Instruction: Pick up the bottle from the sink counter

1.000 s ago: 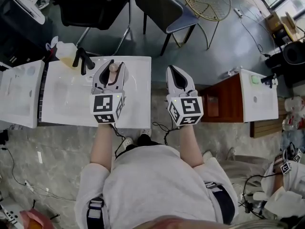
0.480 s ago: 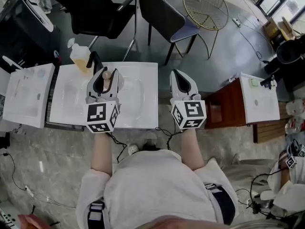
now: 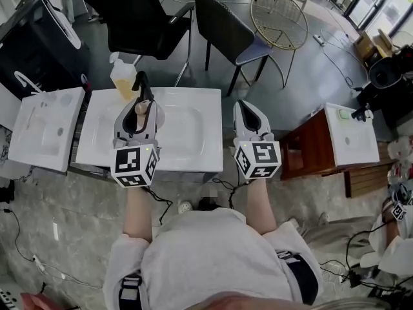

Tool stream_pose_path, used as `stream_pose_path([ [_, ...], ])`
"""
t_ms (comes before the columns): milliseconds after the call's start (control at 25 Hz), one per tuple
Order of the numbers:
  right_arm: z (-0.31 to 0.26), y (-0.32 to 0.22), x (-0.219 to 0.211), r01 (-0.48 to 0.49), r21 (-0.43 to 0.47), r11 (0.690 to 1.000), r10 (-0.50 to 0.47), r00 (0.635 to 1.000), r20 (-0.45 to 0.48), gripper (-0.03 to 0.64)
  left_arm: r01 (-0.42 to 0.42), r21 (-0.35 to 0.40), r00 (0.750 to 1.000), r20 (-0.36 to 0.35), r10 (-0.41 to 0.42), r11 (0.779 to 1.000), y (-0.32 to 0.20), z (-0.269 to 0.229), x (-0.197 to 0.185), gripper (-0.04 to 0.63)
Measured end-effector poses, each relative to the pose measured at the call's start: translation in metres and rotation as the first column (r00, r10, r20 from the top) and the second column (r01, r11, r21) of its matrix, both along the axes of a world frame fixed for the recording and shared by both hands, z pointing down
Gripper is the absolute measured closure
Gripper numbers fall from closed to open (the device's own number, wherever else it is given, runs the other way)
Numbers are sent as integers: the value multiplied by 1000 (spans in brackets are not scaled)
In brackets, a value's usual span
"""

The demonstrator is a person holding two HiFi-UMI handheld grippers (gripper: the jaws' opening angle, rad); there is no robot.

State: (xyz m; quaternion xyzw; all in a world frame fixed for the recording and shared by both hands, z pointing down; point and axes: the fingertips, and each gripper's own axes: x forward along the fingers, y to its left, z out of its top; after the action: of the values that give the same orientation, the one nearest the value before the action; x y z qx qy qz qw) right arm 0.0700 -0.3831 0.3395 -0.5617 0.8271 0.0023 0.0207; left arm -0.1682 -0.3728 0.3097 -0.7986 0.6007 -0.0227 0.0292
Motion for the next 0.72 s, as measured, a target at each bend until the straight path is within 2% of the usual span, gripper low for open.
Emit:
stream_pose_path([
  [400,-17,39,-22,-4,50,999,4,1000,5,606,16,30,1000,-10,-16,999,39,-12,-33,459],
  [720,-22,60,-26,-8,71,997,9,1000,-4,606,5,40,1000,-16,-4,999,56,-15,-39,459],
])
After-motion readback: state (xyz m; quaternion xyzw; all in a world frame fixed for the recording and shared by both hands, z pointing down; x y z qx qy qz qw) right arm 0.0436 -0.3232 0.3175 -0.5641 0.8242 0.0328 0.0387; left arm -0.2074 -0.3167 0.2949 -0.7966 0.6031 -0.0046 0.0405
